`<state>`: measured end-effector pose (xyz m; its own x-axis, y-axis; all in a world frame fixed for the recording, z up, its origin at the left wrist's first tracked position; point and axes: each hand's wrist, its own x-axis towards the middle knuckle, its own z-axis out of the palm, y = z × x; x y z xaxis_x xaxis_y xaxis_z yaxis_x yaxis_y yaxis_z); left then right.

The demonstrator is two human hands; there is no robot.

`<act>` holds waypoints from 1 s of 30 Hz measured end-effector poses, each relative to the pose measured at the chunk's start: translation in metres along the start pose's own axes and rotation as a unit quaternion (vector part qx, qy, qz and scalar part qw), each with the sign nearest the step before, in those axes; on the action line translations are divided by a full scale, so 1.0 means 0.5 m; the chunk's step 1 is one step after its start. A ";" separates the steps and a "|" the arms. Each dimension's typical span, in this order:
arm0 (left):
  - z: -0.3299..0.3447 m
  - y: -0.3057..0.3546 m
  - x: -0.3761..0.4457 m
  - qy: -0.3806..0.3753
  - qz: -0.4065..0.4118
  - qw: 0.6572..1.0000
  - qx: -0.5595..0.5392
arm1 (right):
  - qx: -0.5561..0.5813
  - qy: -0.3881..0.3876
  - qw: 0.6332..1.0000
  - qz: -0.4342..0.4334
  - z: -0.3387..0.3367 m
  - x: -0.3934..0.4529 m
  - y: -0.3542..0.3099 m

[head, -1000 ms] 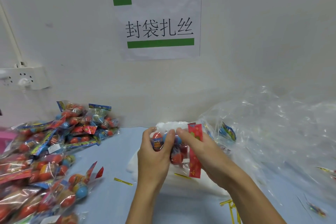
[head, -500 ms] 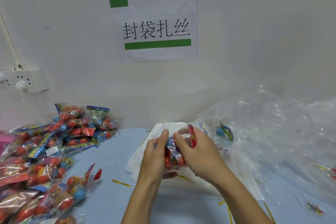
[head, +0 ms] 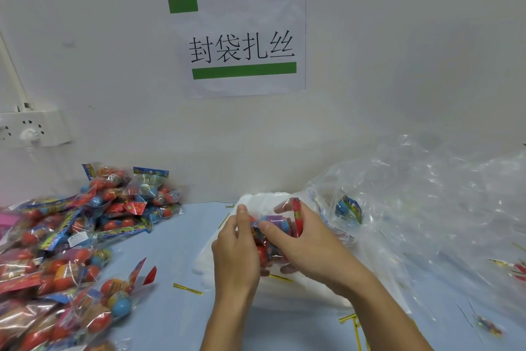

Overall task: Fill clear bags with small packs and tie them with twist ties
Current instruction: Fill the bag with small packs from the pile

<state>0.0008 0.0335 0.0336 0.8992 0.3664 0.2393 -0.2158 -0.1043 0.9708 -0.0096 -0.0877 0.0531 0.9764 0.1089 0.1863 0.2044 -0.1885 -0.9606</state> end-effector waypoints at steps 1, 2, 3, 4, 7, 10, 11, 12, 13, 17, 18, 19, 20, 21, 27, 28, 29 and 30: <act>0.001 0.000 -0.001 -0.008 -0.005 1.000 -0.004 | -0.010 0.010 1.000 -0.008 -0.001 0.001 0.002; 0.002 0.002 -0.001 -0.022 -0.014 1.000 -0.014 | -0.022 0.026 0.999 -0.014 -0.001 0.003 0.004; 0.003 0.003 0.000 -0.040 -0.029 0.998 -0.029 | -0.037 0.044 0.998 -0.017 0.000 0.005 0.007; 0.003 0.004 0.000 -0.060 -0.045 0.996 -0.049 | -0.052 0.061 0.997 -0.017 0.001 0.007 0.010; 0.010 0.003 -0.003 -0.093 -0.047 0.993 -0.060 | -0.088 0.083 0.992 -0.023 0.007 0.007 0.013; 0.021 -0.010 -0.010 -0.069 0.006 0.998 0.000 | -0.101 0.070 0.992 -0.025 0.016 0.006 0.013; 0.023 -0.012 -0.012 -0.056 0.018 0.998 0.015 | -0.109 0.067 0.992 -0.022 0.018 0.006 0.013; 0.022 -0.013 -0.013 -0.043 0.026 0.998 0.025 | -0.119 0.059 0.991 -0.020 0.018 0.006 0.013; 0.021 -0.014 -0.012 -0.030 0.032 0.998 0.034 | -0.122 0.047 0.991 -0.014 0.020 0.005 0.010; 0.011 -0.016 -0.007 0.022 0.055 0.995 0.083 | -0.047 -0.008 0.999 0.022 0.023 -0.003 -0.002; 0.010 -0.015 -0.006 0.031 0.061 0.994 0.089 | -0.040 -0.015 0.999 0.018 0.022 -0.005 -0.004; 0.009 -0.014 -0.006 0.036 0.065 0.993 0.087 | -0.041 -0.018 0.999 0.008 0.021 -0.007 -0.007; 0.009 -0.014 -0.004 0.036 0.066 0.994 0.075 | -0.047 -0.014 0.999 -0.006 0.020 -0.007 -0.009; 0.009 -0.014 -0.002 0.031 0.063 0.996 0.055 | -0.054 -0.004 0.998 -0.020 0.019 -0.007 -0.012; 0.008 0.020 -0.019 -0.049 0.007 0.980 -0.192 | -0.152 0.052 0.979 -0.128 0.002 -0.019 -0.067; 0.008 0.028 -0.023 -0.060 -0.007 0.970 -0.237 | -0.169 0.054 0.974 -0.142 -0.008 -0.024 -0.085; 0.008 0.036 -0.026 -0.070 -0.017 0.961 -0.266 | -0.173 0.057 0.972 -0.151 -0.022 -0.032 -0.105; 0.008 0.043 -0.029 -0.075 -0.019 0.958 -0.275 | -0.168 0.061 0.971 -0.160 -0.040 -0.040 -0.126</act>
<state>-0.0151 0.0223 0.0508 0.9461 0.2193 0.2381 -0.3124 0.4255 0.8493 -0.0409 -0.0976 0.1140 0.8565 0.1008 0.5063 0.4888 -0.4738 -0.7325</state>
